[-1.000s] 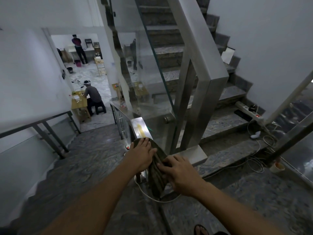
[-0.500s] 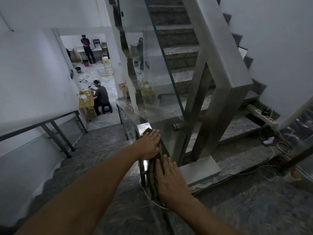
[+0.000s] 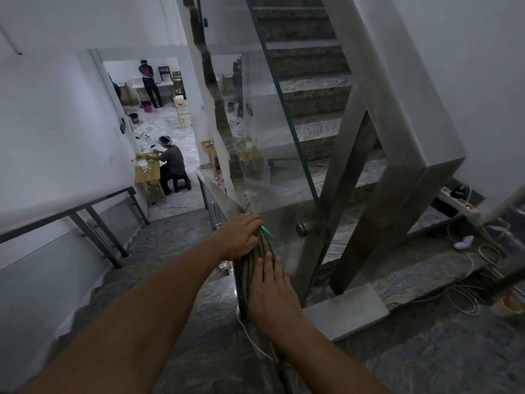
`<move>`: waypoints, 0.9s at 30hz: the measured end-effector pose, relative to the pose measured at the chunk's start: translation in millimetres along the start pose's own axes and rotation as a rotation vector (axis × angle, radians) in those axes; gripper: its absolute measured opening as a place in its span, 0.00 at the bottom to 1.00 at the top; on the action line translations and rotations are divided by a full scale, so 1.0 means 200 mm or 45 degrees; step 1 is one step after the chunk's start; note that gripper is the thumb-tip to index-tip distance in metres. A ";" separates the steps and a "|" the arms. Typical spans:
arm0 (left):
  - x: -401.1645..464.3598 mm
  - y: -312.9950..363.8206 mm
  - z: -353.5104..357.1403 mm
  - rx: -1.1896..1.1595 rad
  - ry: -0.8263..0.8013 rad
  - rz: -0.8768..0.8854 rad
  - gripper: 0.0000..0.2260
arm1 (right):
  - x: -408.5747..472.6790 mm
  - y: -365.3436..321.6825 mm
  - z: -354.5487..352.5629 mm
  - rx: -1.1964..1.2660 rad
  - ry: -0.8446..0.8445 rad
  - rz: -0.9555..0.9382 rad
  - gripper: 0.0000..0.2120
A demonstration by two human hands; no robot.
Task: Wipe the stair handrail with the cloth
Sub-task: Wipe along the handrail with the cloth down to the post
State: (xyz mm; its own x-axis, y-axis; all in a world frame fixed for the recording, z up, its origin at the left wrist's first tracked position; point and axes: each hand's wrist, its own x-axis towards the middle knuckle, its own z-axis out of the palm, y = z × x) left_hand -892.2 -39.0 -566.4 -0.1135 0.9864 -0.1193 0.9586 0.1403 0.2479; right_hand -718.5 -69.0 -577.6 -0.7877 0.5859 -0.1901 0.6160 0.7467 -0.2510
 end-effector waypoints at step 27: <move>-0.74 0.58 0.38 -0.169 0.334 -0.139 0.40 | -0.63 0.63 0.02 -0.042 0.435 -0.407 0.19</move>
State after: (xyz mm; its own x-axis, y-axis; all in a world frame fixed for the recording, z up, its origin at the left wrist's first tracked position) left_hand -743.5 -175.0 -593.2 -0.2938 0.9511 0.0956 0.8965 0.2394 0.3728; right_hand -541.2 -49.9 -588.9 -0.8944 0.3911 0.2170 0.3470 0.9129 -0.2150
